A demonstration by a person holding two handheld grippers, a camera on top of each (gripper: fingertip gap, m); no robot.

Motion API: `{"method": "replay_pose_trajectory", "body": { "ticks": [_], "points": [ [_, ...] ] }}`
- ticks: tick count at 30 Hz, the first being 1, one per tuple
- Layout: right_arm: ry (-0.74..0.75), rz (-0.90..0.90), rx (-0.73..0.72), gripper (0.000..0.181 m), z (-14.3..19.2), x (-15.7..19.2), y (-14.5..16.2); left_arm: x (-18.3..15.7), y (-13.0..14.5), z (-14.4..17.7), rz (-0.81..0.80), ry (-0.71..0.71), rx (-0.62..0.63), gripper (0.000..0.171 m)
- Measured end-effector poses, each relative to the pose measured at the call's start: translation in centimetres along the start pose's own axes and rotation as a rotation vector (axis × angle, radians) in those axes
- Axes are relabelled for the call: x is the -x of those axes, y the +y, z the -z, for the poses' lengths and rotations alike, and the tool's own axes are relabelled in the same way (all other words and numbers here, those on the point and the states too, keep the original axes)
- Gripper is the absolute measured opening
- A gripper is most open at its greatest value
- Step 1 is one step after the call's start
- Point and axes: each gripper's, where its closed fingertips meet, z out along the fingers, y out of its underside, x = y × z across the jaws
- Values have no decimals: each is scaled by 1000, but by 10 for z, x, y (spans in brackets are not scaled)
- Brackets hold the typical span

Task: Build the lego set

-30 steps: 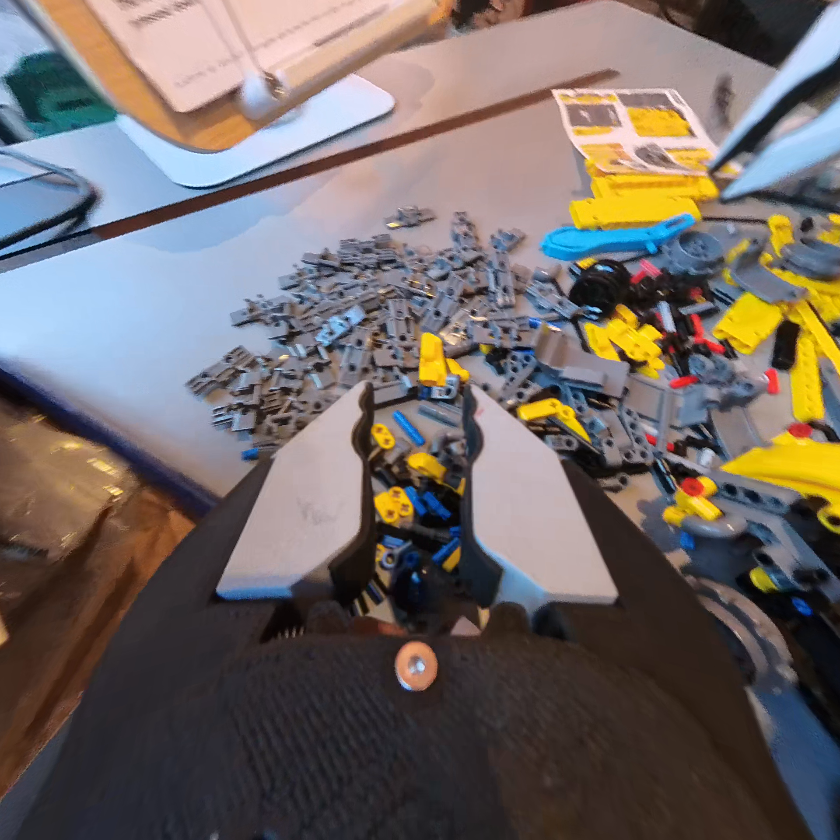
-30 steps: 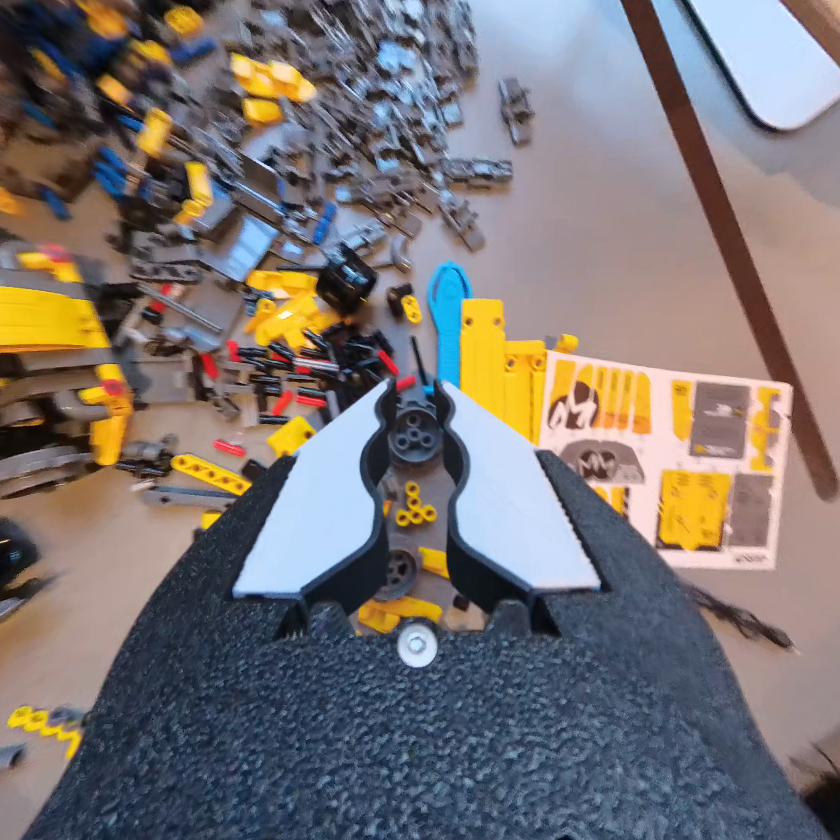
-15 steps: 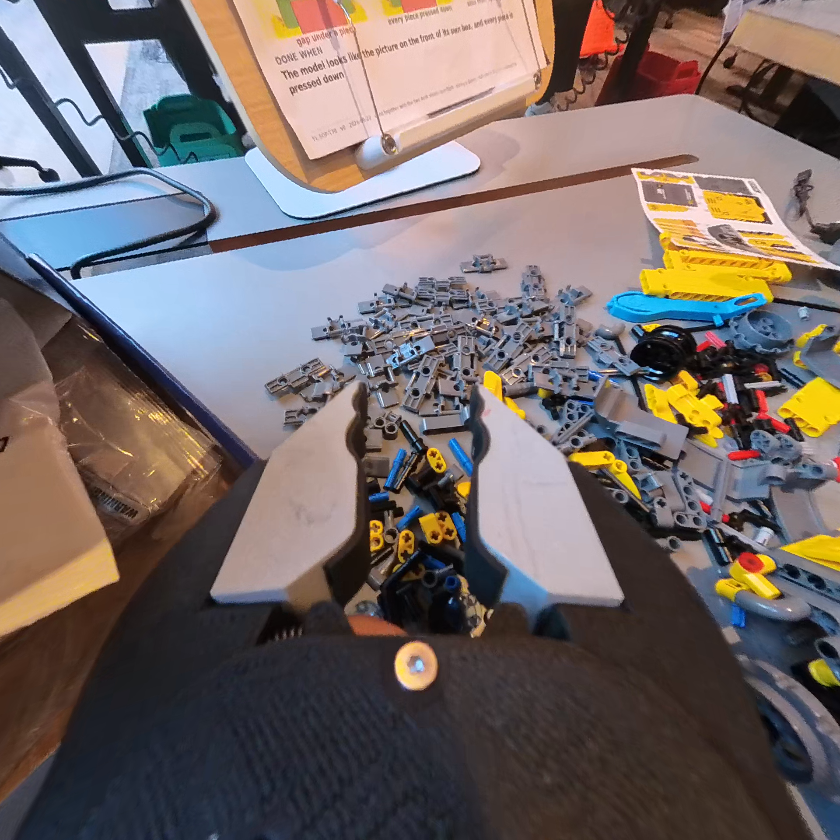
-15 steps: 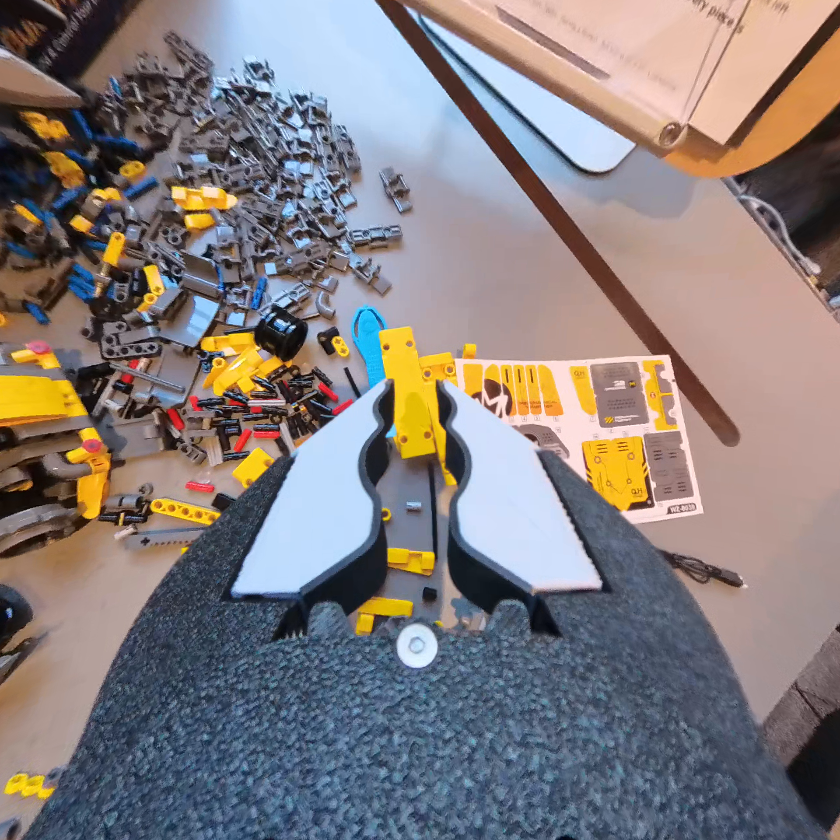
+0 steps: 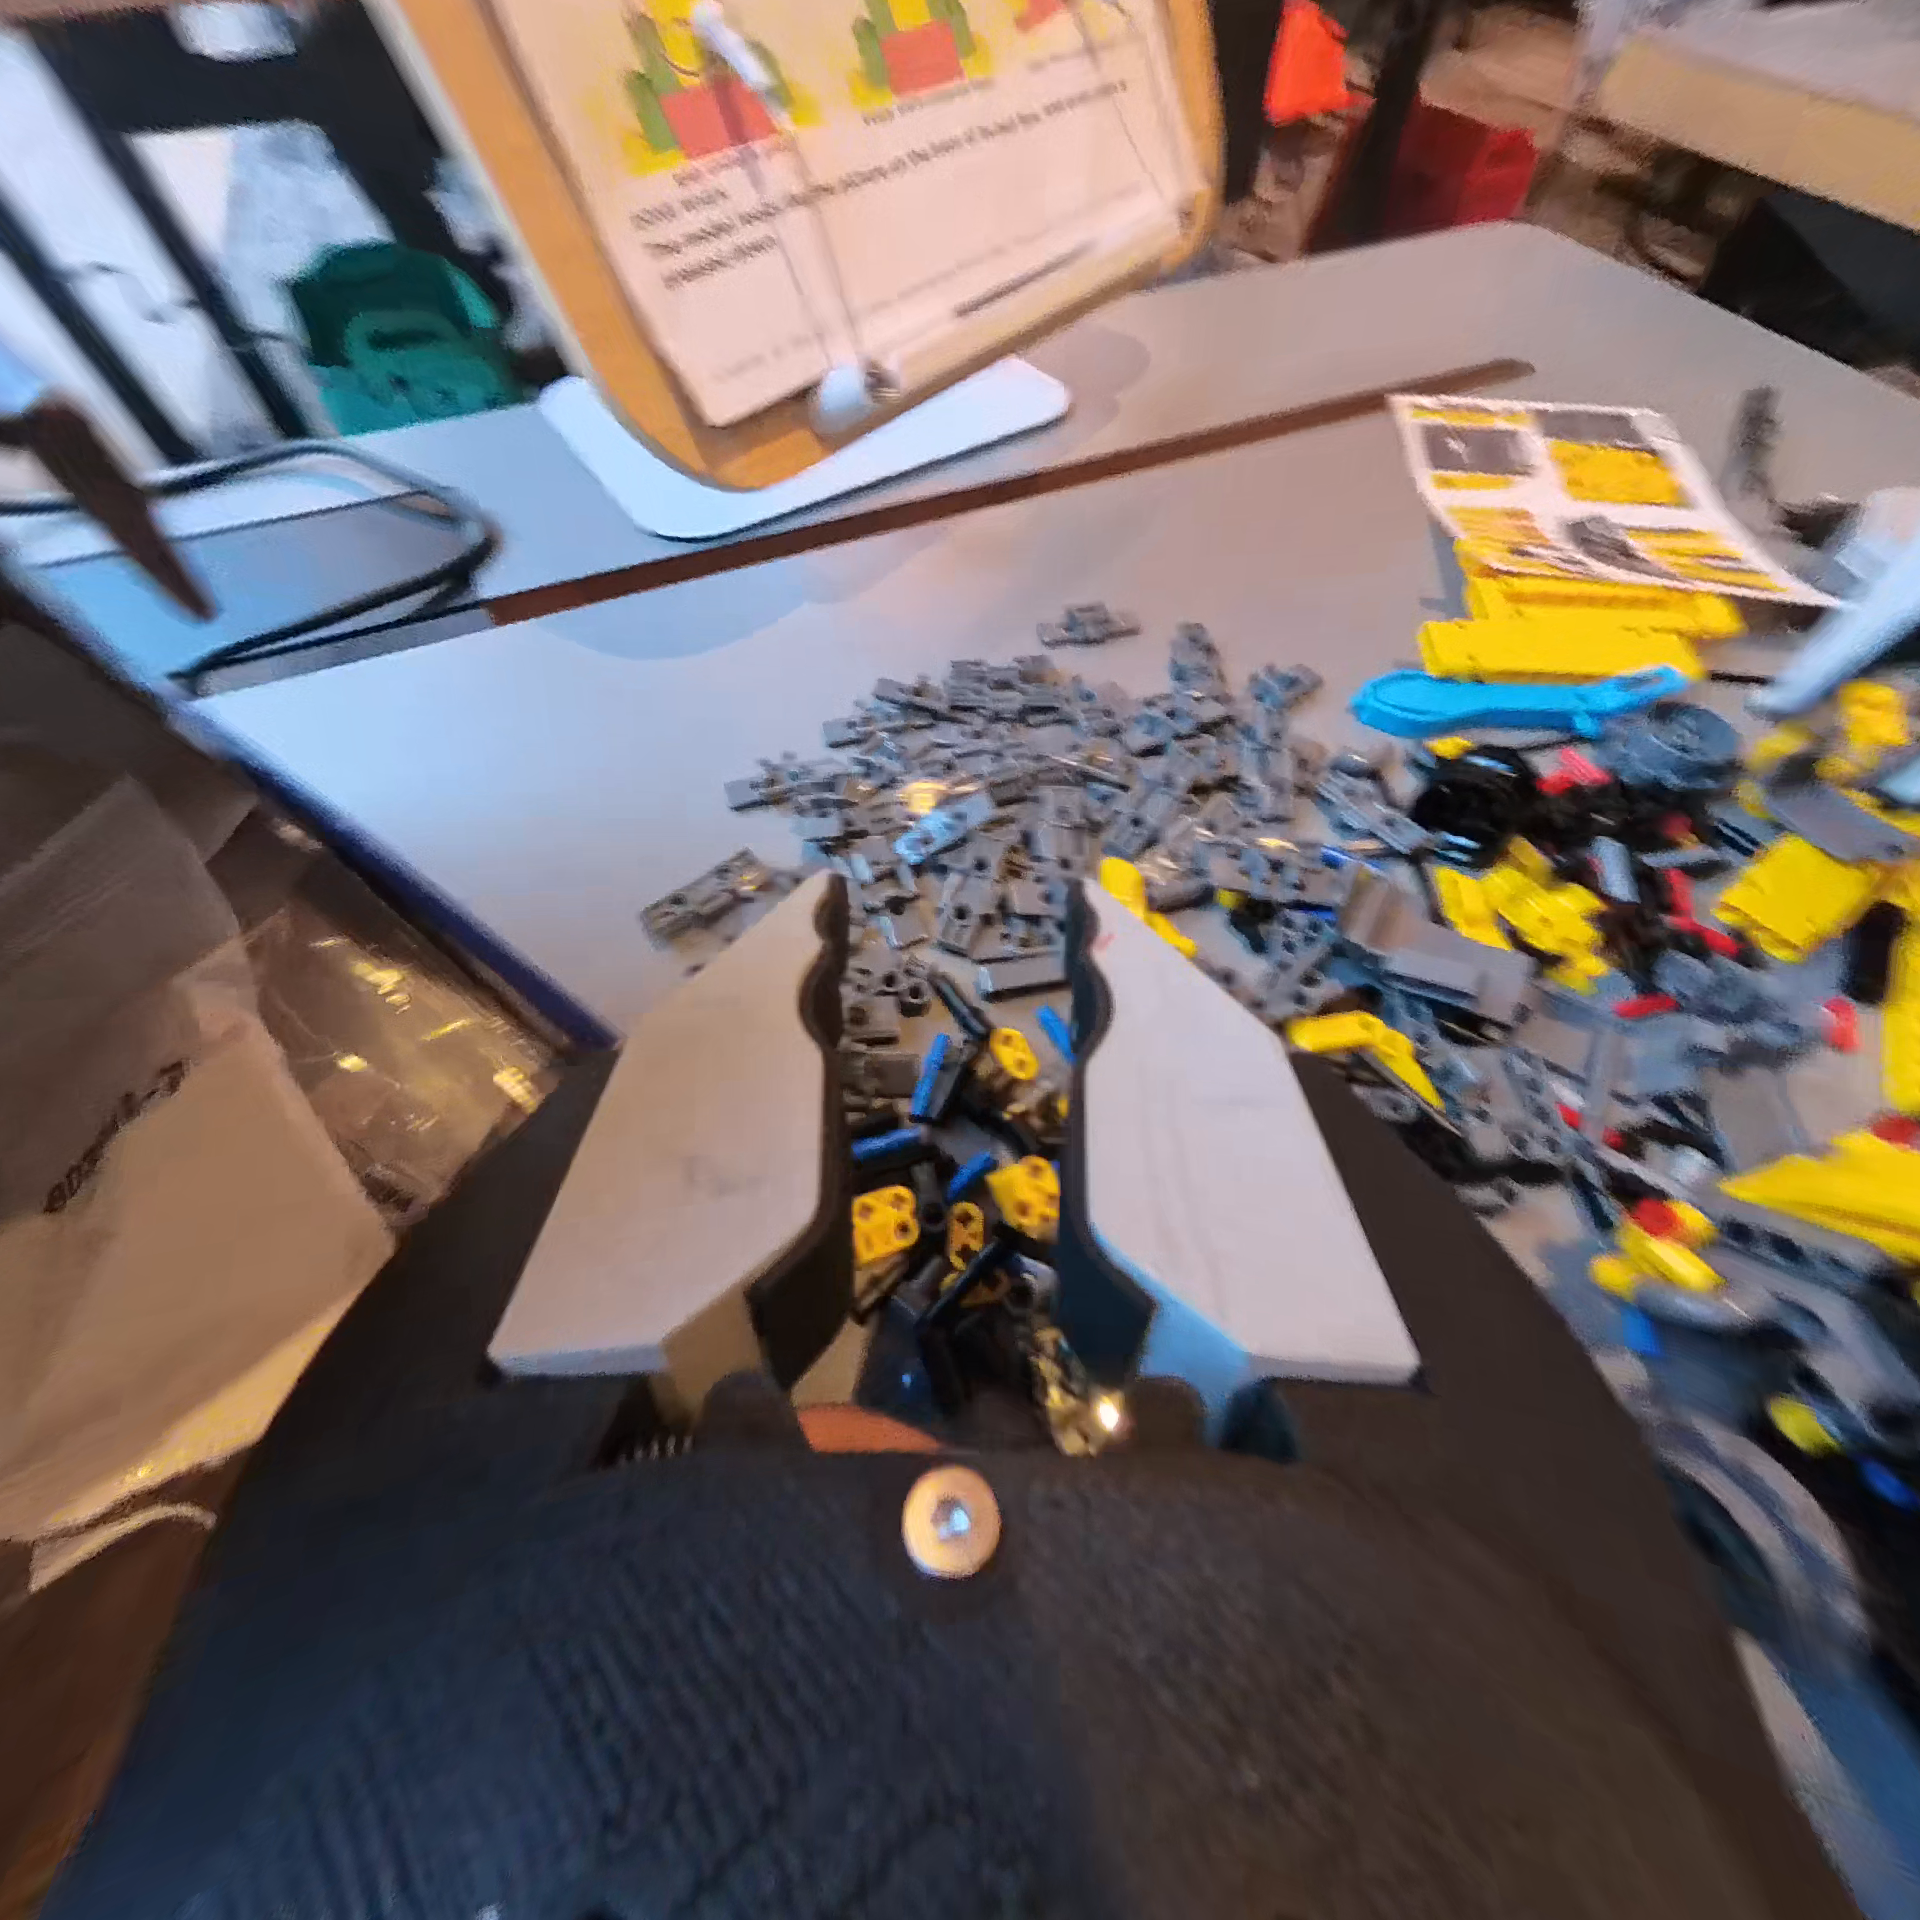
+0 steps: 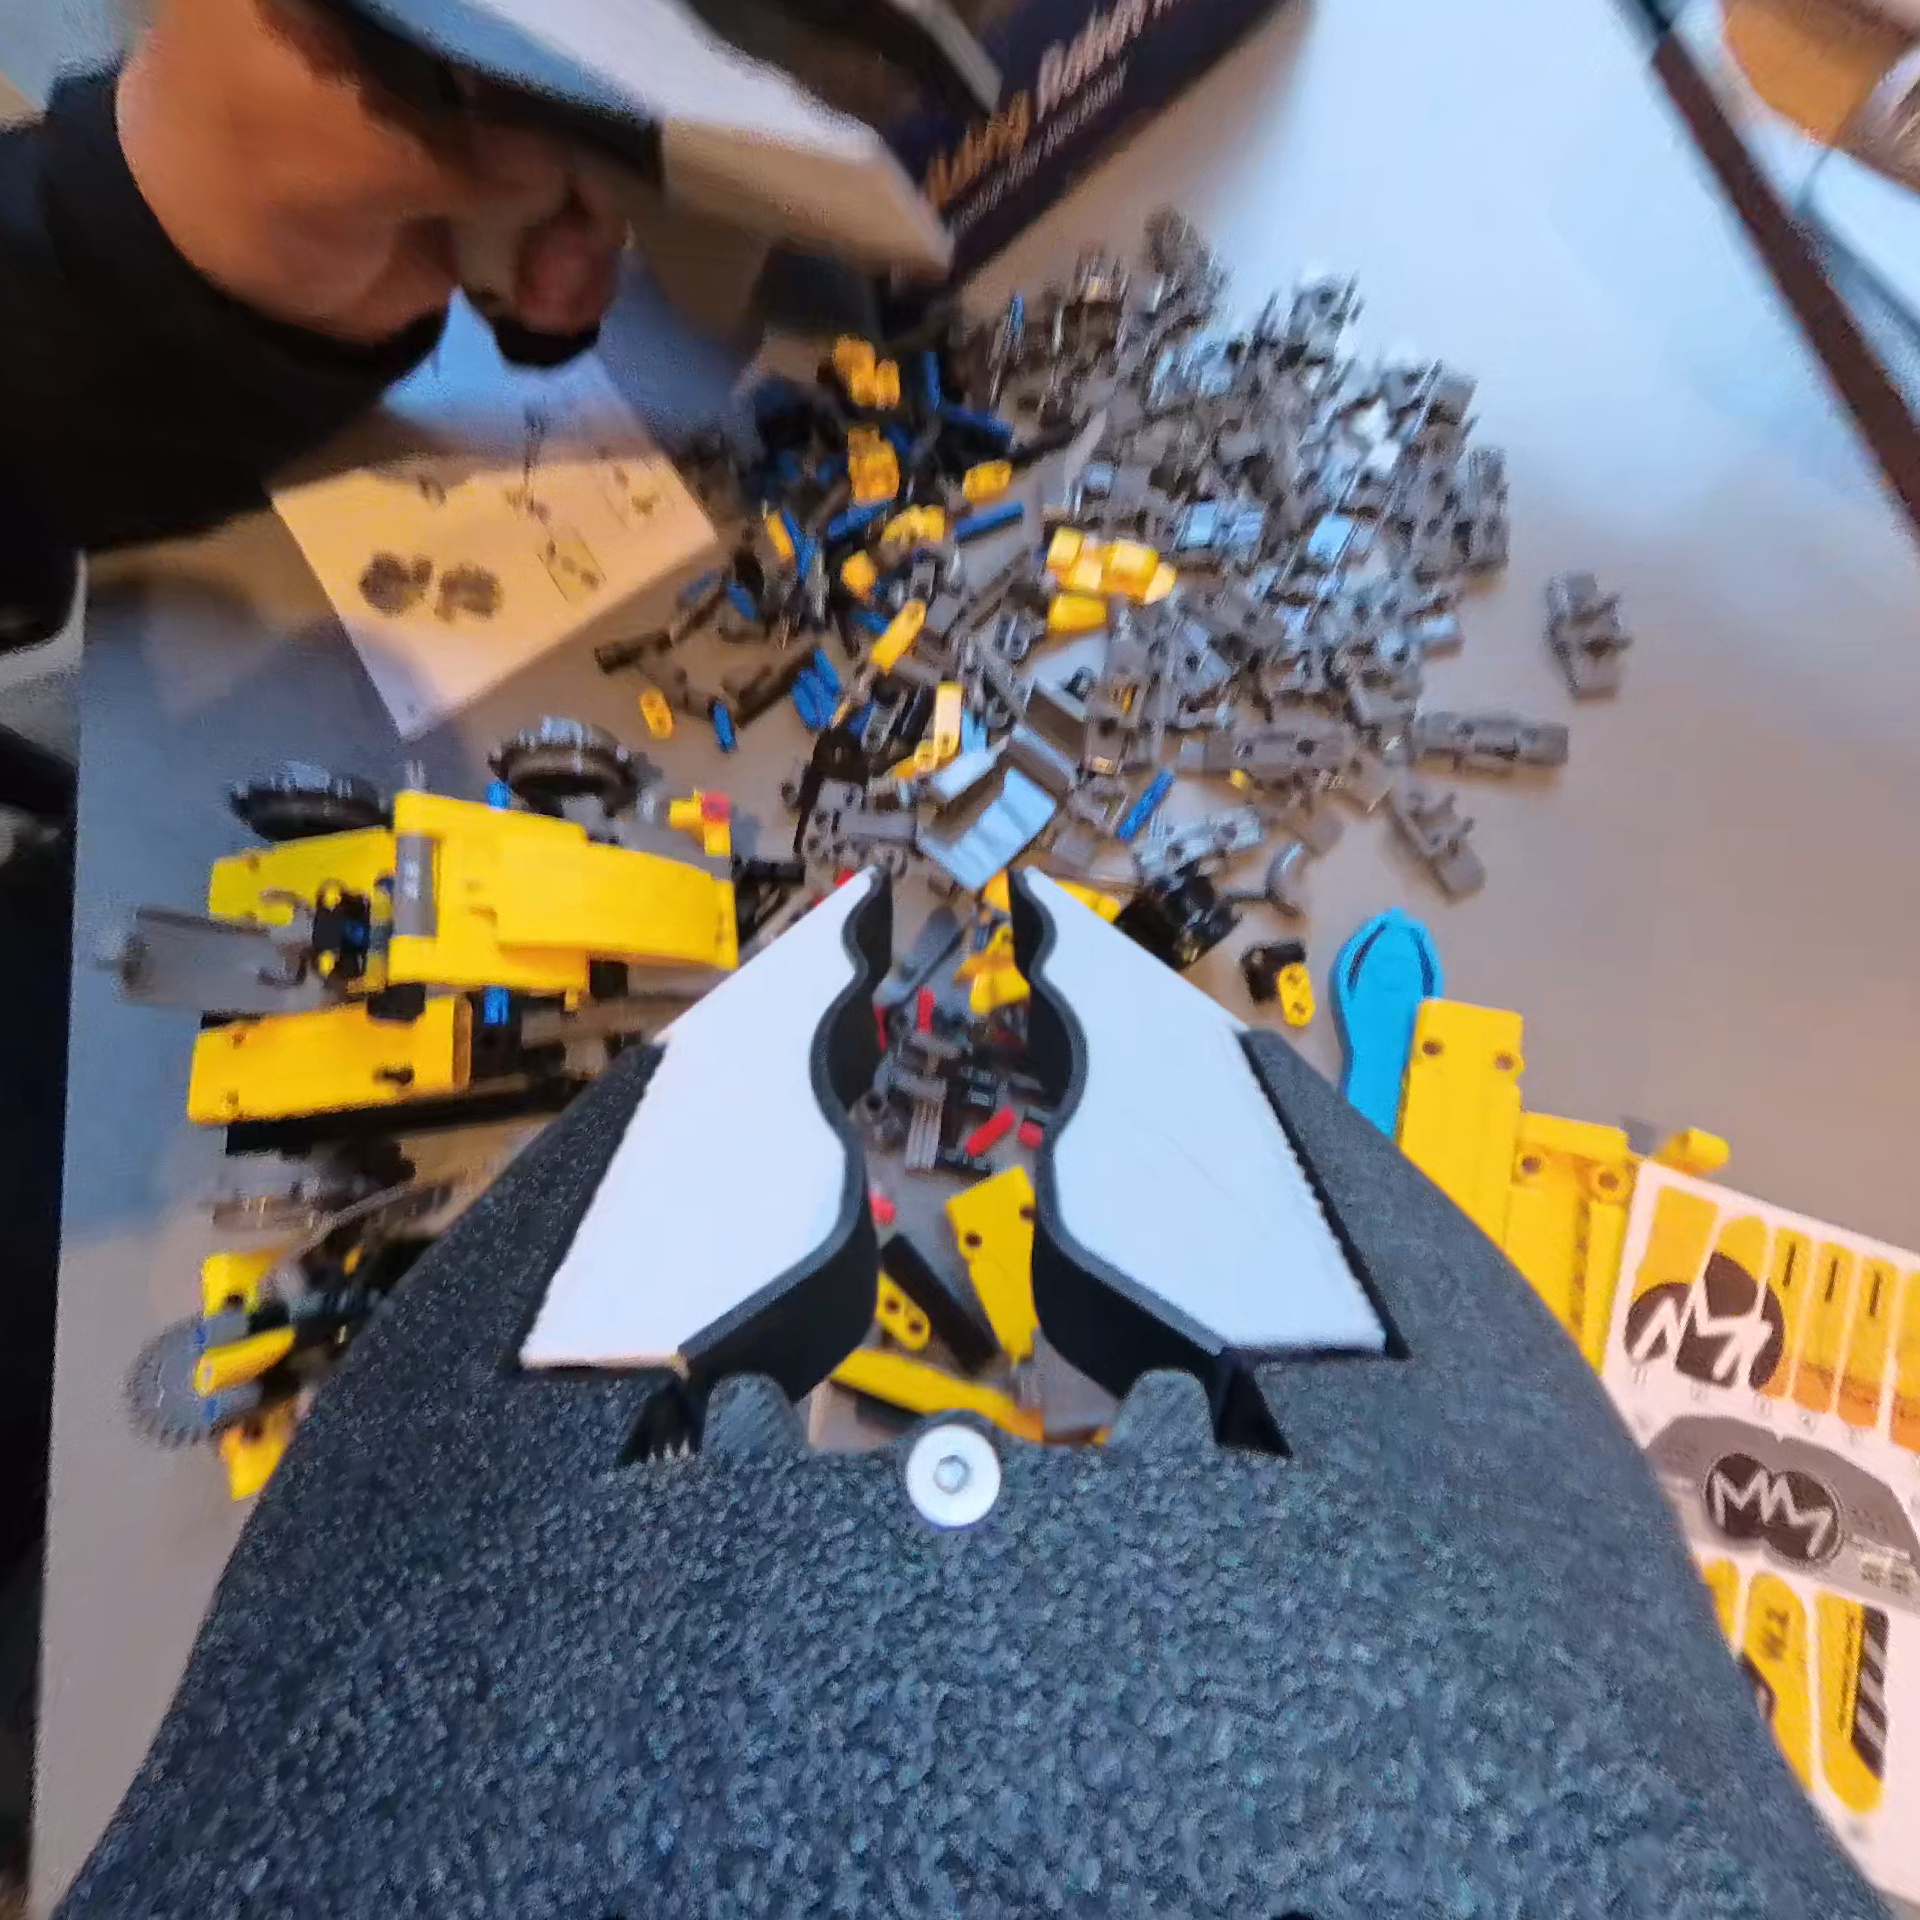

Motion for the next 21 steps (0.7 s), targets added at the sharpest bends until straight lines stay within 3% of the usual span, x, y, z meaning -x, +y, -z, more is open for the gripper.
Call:
{"method": "replay_pose_trajectory", "body": {
  "ticks": [2,4,8,11,15,21],
  "points": [
    [73,-16,-84,26,3,-11,-16,-22,-3,7,-33,134,38,45],
    [143,-23,-109,26,9,-22,-22,-30,1,14,-103,164,144,52],
    [210,20,-81,27,9,-27,-20,-35,2,26,-267,195,320,48],
    [224,54,-41,29,6,-25,-15,-33,27,34,-381,277,554,40],
    [243,22,-12,29,9,-33,-7,-31,60,41,-370,342,713,44],
    [250,-16,-68,29,26,-39,-14,-37,78,33,-388,388,768,40]
  ]
}}
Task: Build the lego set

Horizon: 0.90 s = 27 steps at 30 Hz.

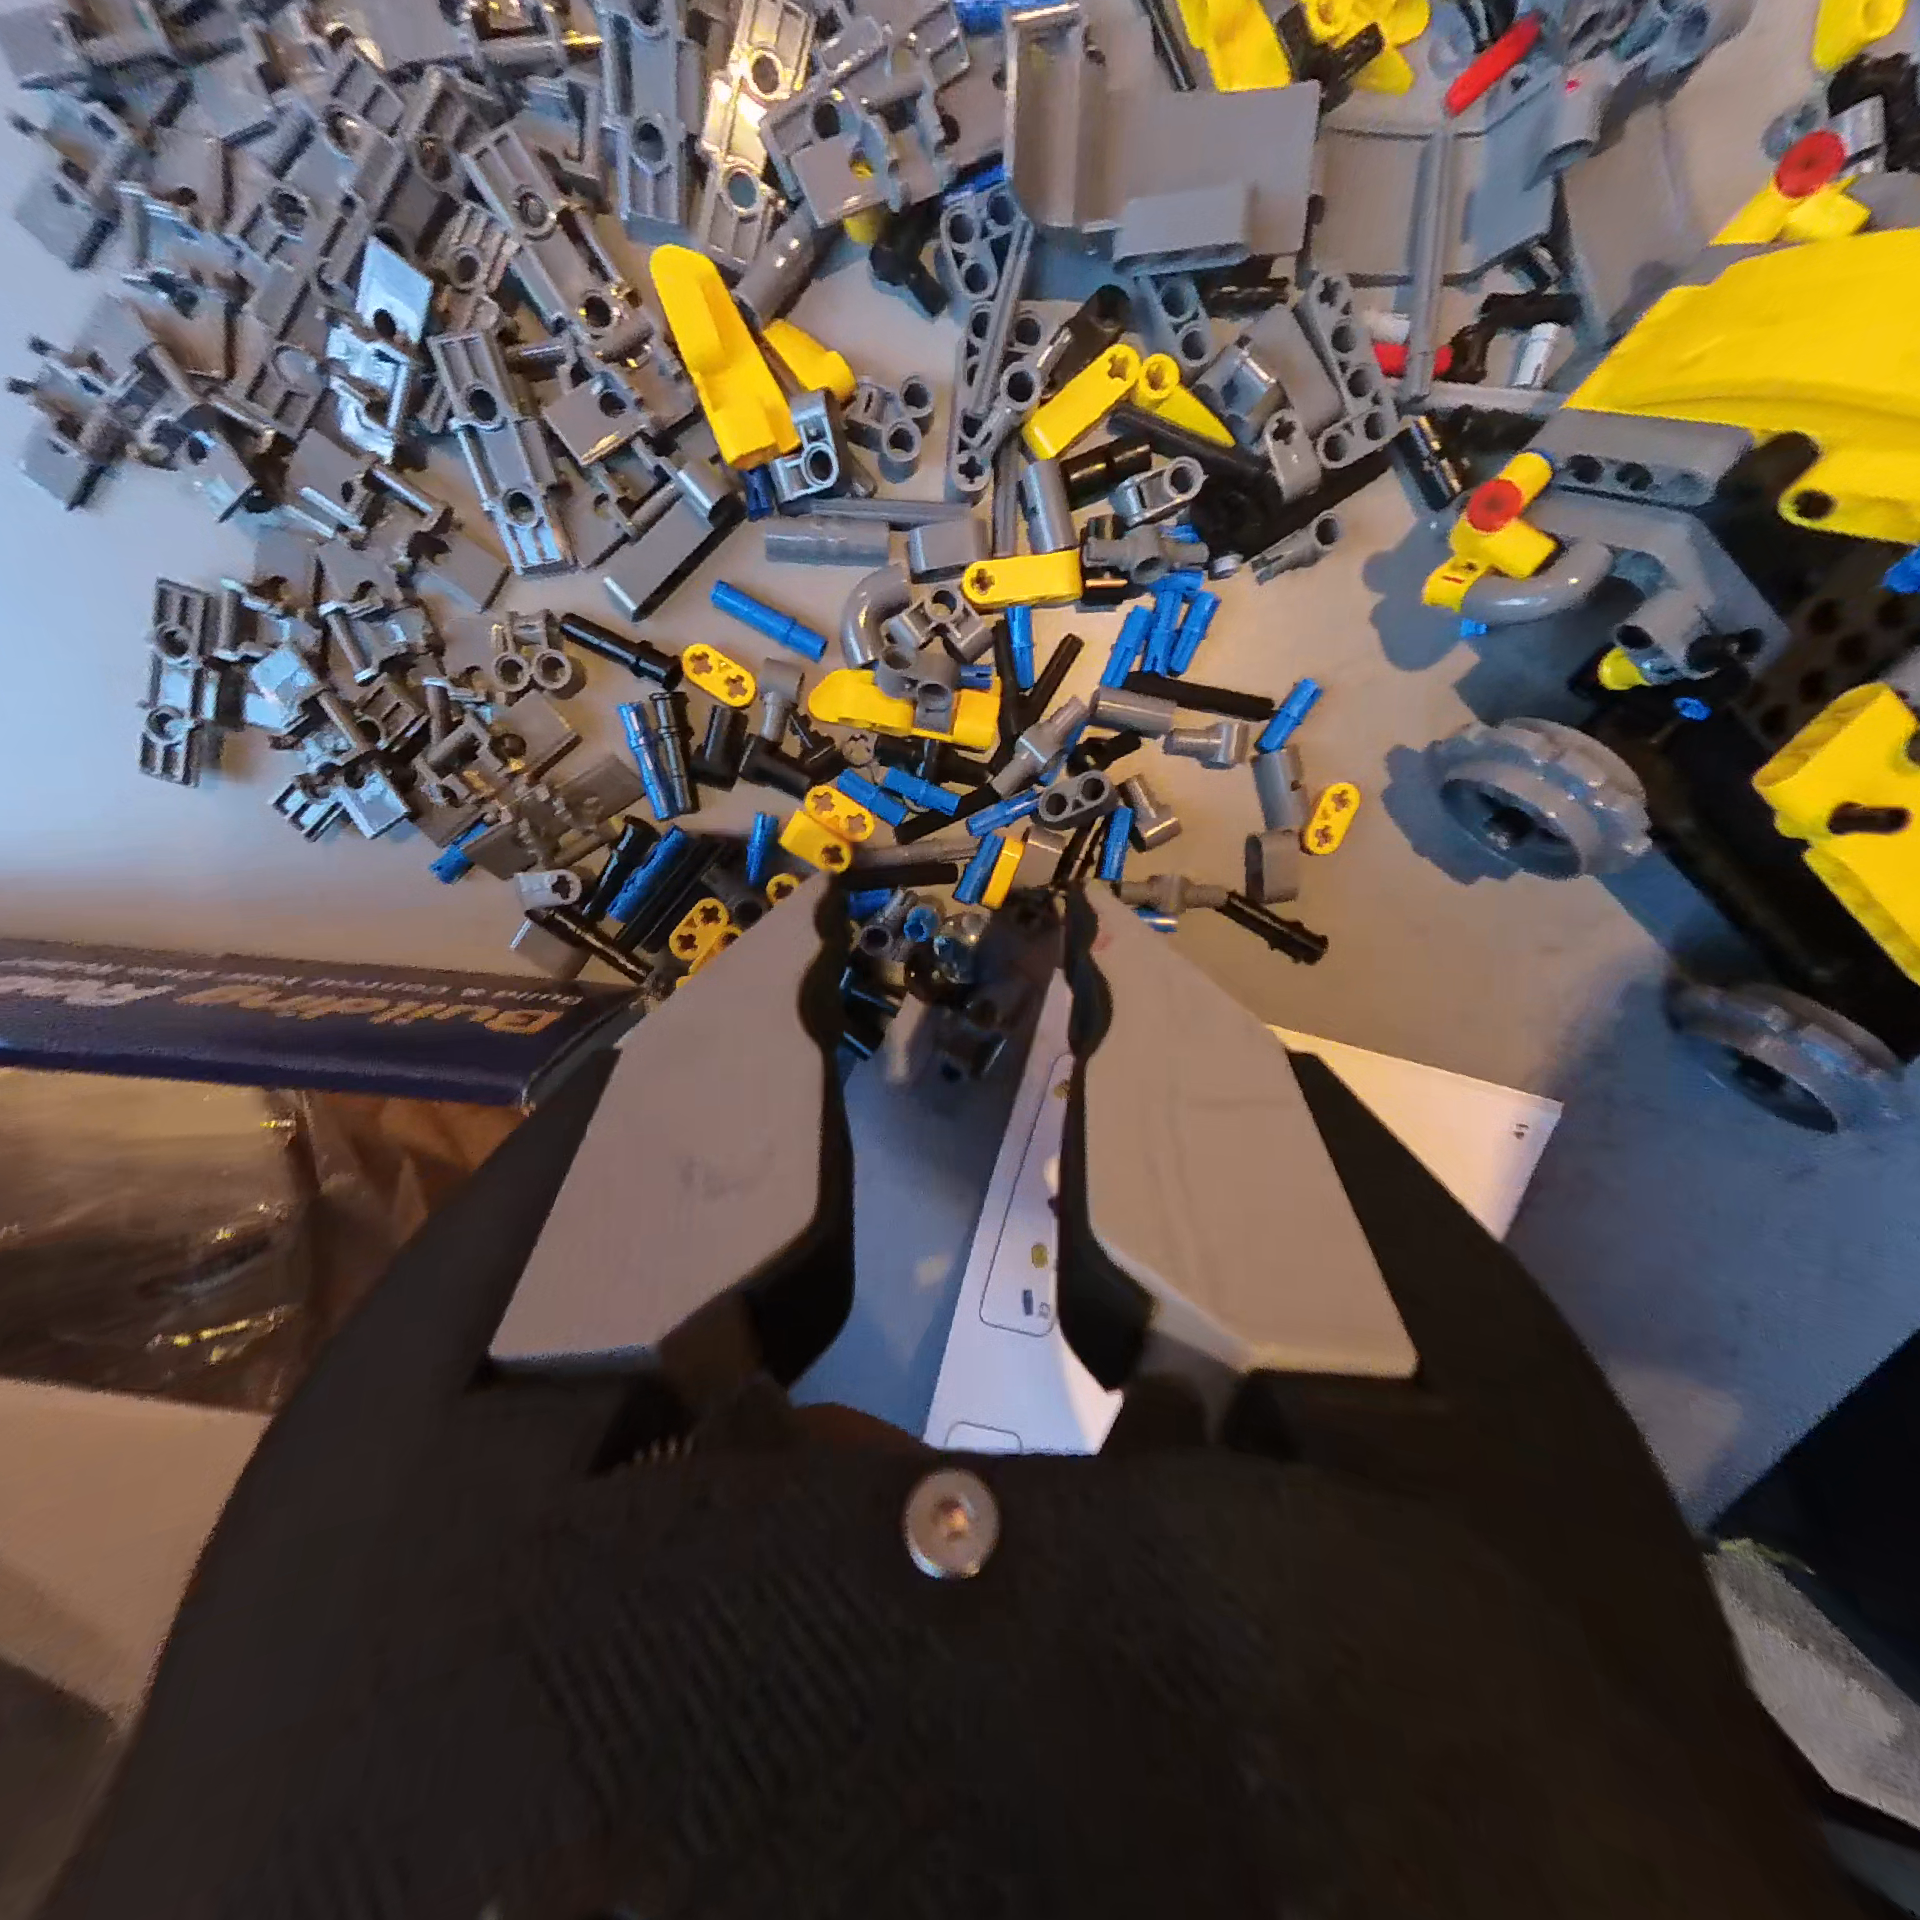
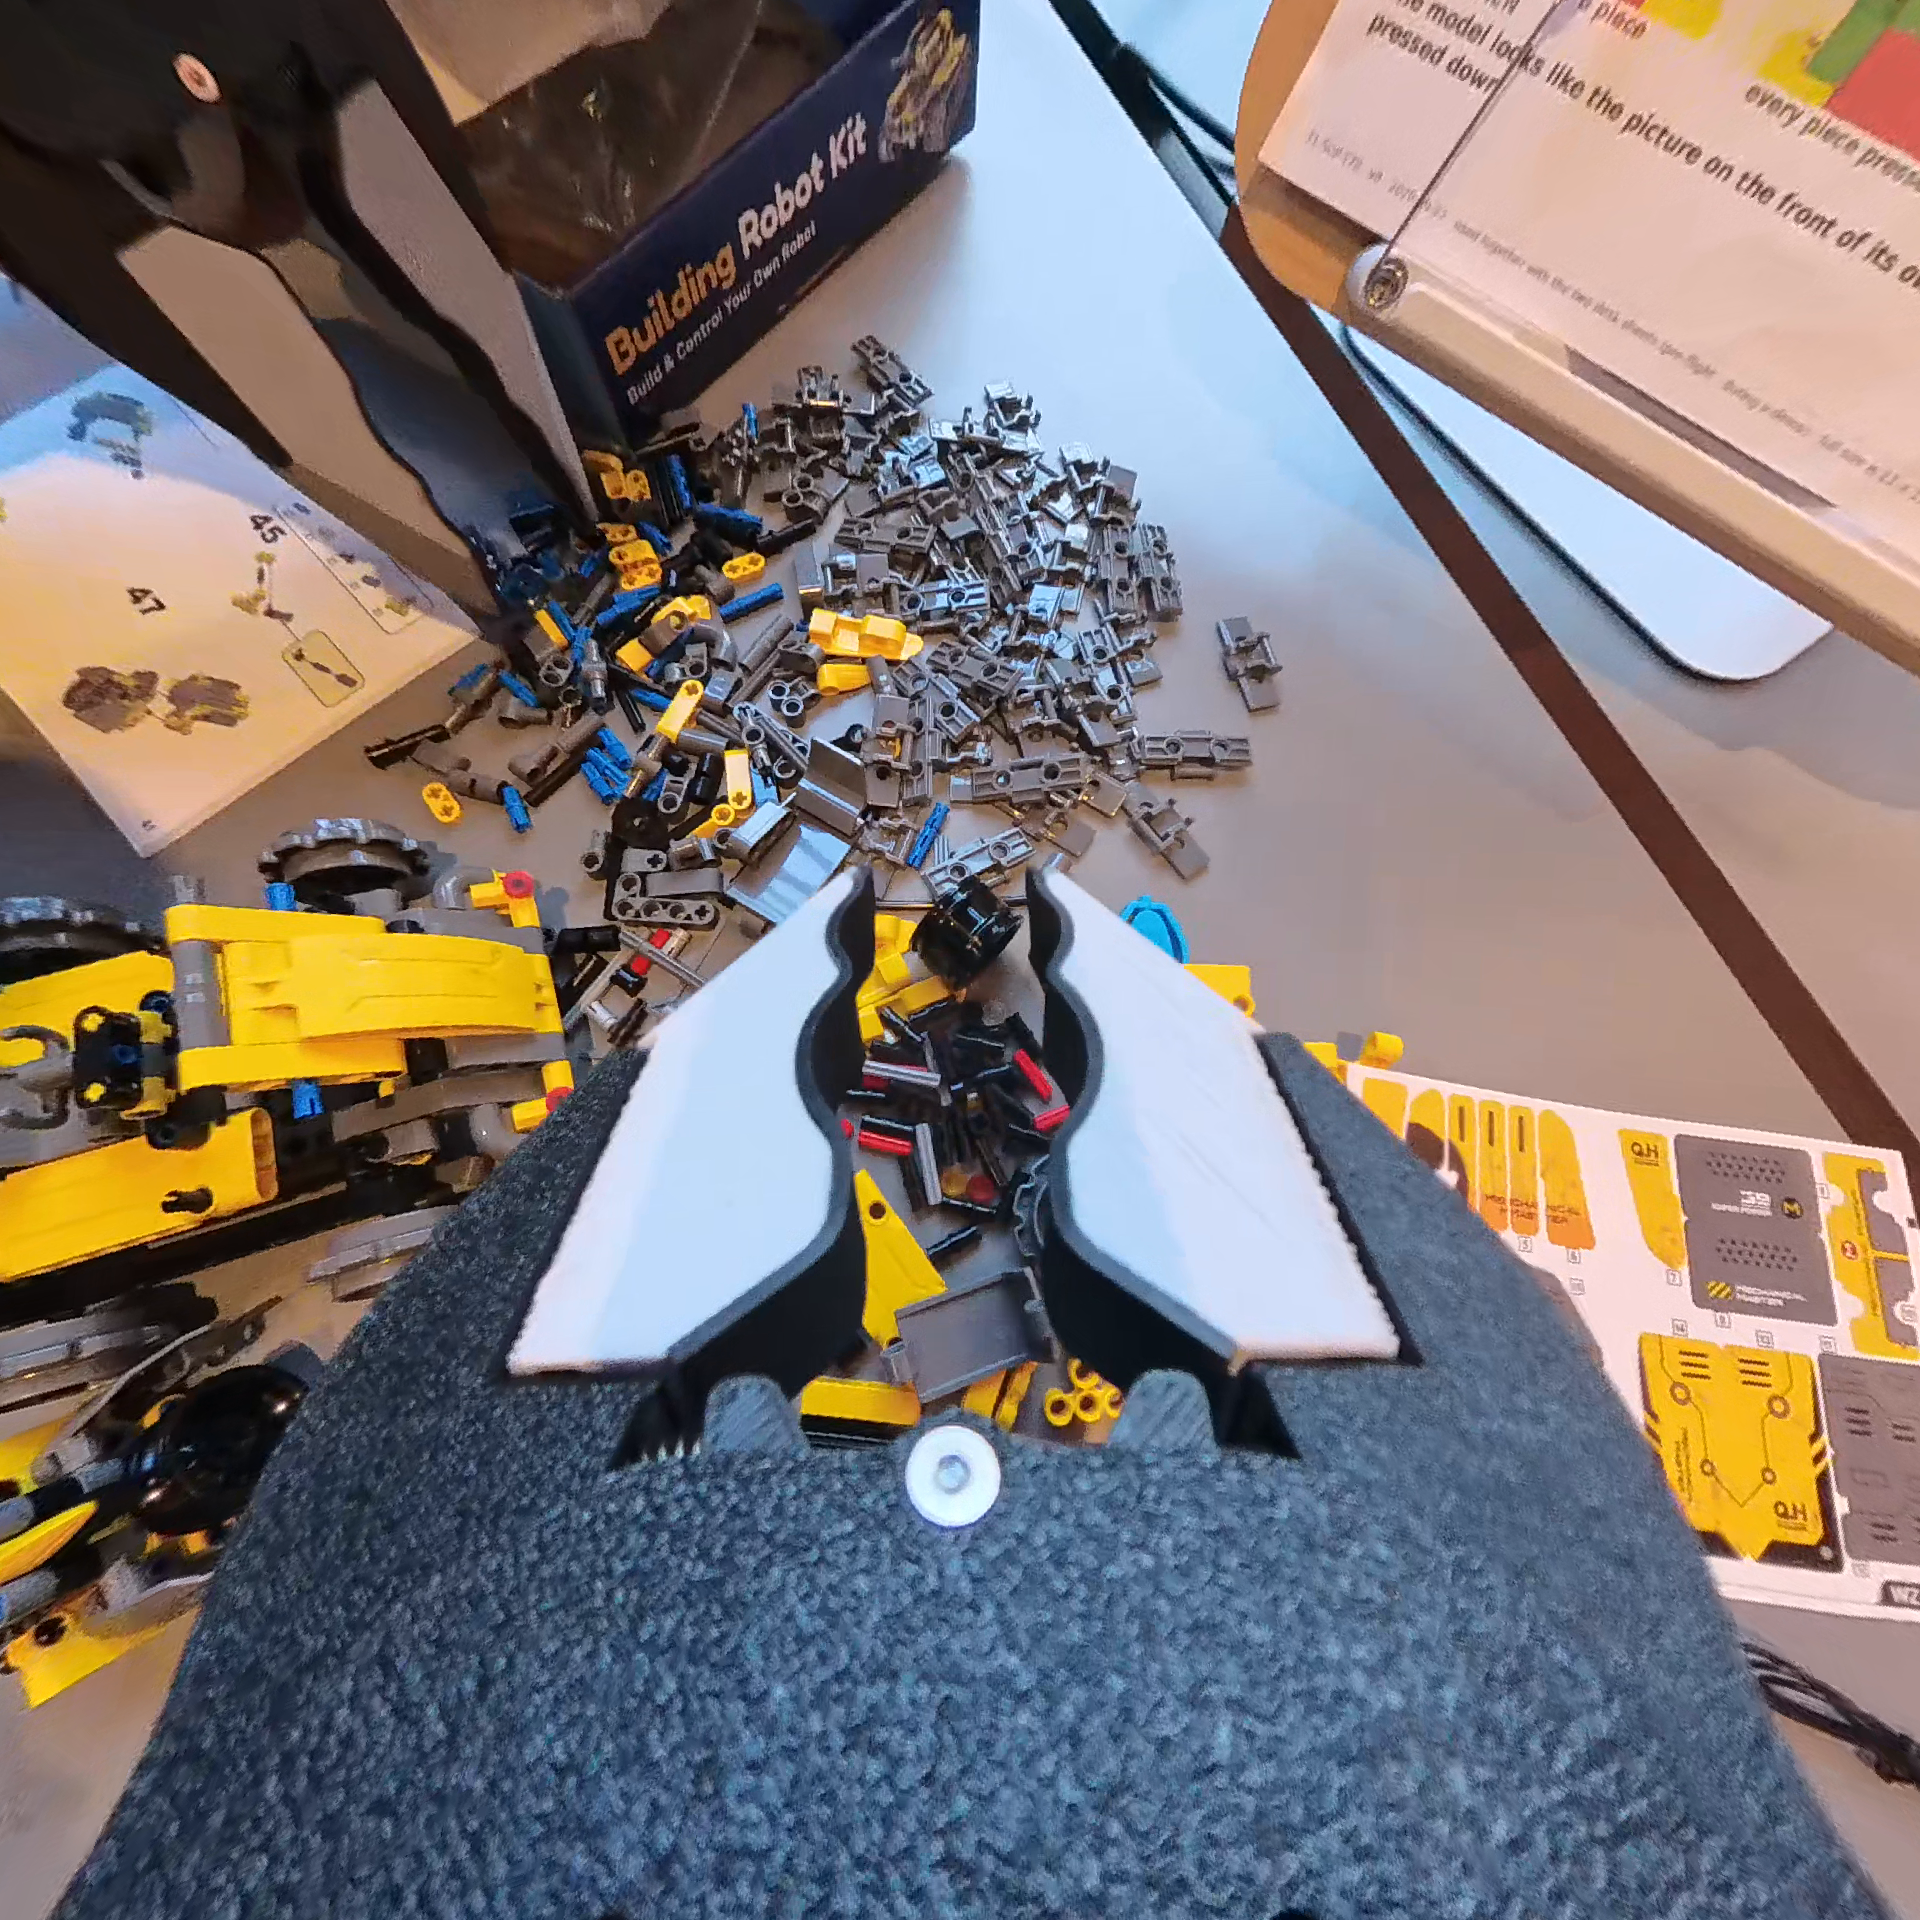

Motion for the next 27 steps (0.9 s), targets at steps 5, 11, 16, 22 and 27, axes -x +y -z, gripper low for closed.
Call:
{"method": "replay_pose_trajectory", "body": {
  "ticks": [5,11,16,22,27],
  "points": [
    [5,-1,0,29,1,-3,1,-11,-4,-3,-55,91,-17,5],
    [0,4,16,29,-3,-2,3,-21,0,-6,-161,104,-23,0],
    [-1,15,8,29,0,1,0,-28,4,-15,-190,124,7,1],
    [-10,17,-6,29,3,4,-3,-28,4,-23,-173,140,11,5],
    [-14,24,-14,28,5,7,-6,-24,3,-23,-190,102,10,5]
  ]
}}
